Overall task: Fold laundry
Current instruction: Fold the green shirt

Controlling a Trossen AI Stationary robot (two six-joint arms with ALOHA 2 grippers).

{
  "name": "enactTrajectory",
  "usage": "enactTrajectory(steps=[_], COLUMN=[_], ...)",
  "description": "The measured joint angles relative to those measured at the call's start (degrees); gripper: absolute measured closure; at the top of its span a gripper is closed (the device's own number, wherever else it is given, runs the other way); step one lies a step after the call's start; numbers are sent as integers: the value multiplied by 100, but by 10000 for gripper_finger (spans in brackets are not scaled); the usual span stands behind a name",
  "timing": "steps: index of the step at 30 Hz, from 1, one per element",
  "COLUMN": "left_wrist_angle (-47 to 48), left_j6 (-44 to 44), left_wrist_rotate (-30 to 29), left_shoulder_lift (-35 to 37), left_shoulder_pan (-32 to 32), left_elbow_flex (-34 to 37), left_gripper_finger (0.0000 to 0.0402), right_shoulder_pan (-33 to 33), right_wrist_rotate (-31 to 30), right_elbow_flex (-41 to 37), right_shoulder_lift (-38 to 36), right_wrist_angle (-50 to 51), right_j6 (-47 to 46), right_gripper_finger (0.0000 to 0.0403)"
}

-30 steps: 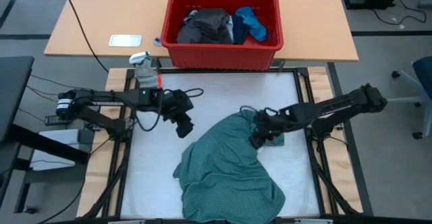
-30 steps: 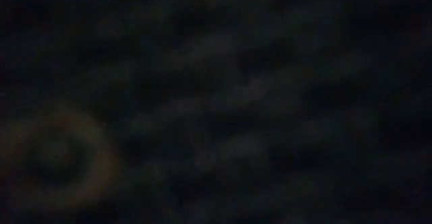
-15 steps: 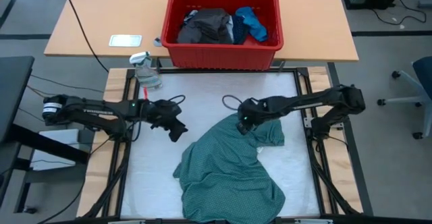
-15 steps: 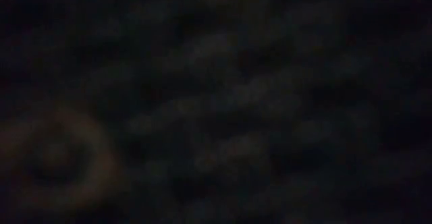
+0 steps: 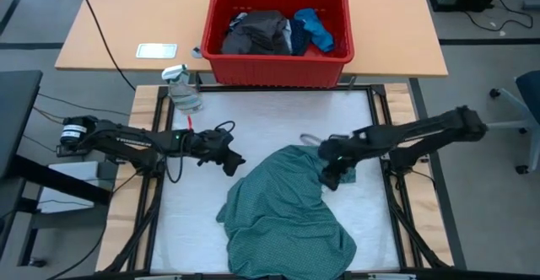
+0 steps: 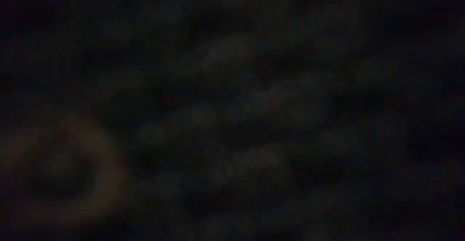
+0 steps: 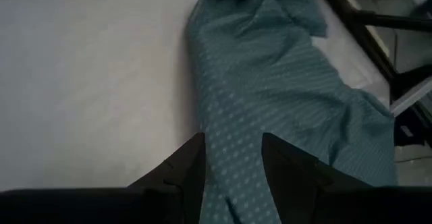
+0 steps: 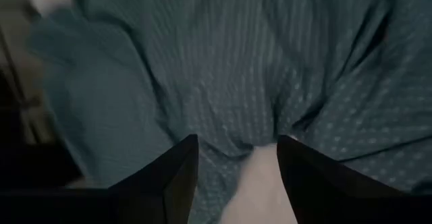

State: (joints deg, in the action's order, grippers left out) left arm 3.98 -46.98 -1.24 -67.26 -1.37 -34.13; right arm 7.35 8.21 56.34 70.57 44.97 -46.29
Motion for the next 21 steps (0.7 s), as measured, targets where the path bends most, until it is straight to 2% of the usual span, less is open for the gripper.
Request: enactTrajectory(steps=[3,6,12,21], left_wrist_angle=[-86,8,-25,308], left_j6=[-339,-525,-682,-446], left_wrist_rotate=[-8,-1,4,187], left_shoulder_lift=[-102,-119,-136,-136], left_shoulder_pan=[84,112,0,-205], left_elbow_flex=[0,19,-33,-39], left_gripper_finger=[253,253,253,253], right_shoulder_pan=[-360,-995,-1902,-2298], right_wrist_rotate=[-484,-719,-379,-37], right_elbow_flex=[-2,-34,-74,-74], right_shoulder_lift=[-329,-130,1179,2867], right_wrist_angle=[-59,-334,-1496,-2645], right_j6=[422,1312,2533,3531], right_gripper_finger=[195,195,195,195])
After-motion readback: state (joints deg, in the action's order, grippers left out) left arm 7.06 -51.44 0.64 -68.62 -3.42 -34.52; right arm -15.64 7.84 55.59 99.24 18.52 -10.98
